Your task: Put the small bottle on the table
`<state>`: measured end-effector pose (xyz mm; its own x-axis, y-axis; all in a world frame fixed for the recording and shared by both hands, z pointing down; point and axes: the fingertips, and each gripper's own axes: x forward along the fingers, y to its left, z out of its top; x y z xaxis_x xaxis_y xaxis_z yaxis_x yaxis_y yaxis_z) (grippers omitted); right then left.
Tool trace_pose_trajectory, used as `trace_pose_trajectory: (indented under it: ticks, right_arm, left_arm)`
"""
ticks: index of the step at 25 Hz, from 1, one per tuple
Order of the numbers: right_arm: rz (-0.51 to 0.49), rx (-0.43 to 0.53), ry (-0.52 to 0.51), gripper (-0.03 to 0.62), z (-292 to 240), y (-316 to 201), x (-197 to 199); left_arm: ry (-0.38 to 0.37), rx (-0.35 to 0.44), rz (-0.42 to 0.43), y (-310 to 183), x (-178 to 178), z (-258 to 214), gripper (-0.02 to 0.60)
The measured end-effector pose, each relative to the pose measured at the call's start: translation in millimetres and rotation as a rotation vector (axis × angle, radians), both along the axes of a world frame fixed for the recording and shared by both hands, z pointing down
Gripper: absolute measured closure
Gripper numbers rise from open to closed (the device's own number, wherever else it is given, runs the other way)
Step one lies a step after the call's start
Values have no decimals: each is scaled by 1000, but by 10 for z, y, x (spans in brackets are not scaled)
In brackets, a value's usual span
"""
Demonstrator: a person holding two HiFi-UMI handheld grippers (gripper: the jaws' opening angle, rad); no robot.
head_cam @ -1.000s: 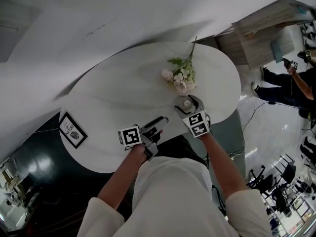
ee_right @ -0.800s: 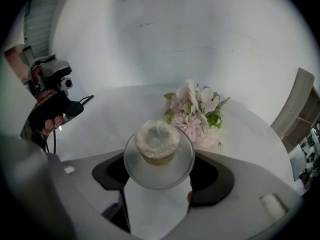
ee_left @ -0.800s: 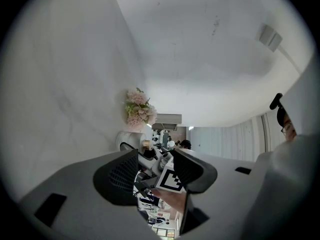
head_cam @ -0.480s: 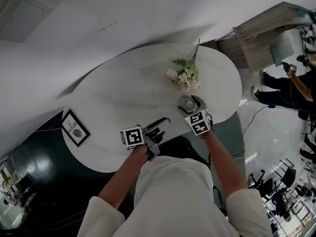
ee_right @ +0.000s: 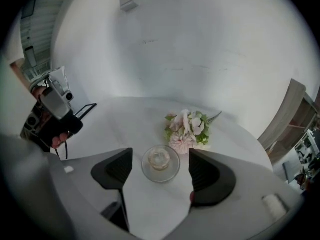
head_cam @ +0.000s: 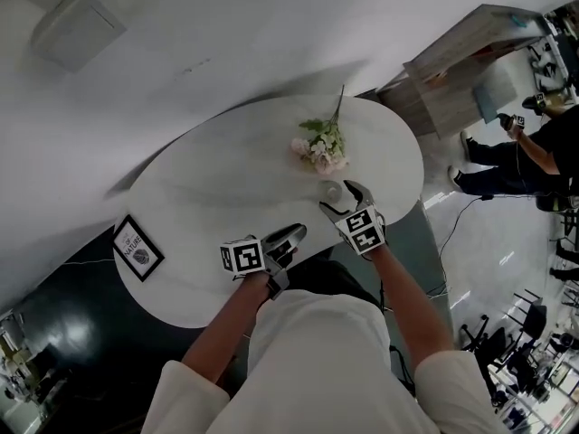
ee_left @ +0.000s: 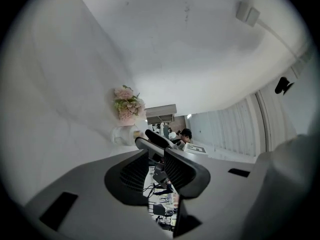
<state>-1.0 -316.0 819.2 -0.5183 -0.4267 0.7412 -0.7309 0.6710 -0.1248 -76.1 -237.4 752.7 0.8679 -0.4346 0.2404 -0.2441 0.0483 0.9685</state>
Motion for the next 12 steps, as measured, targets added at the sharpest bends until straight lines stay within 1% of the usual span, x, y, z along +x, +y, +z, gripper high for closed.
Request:
trace_pose_trajectory:
  ticks: [4, 9, 12]
  right_arm:
    - [14, 13, -26, 230, -288, 35, 94]
    - [42, -2, -38, 278, -545, 99, 245]
    - [50, -5, -48, 321, -717, 184, 308]
  left_arm:
    - [-29, 42, 10, 8, 37, -96, 509]
    - [-45, 82, -4, -12, 54, -214, 535]
    - [-86, 114, -6, 2, 57, -299, 540]
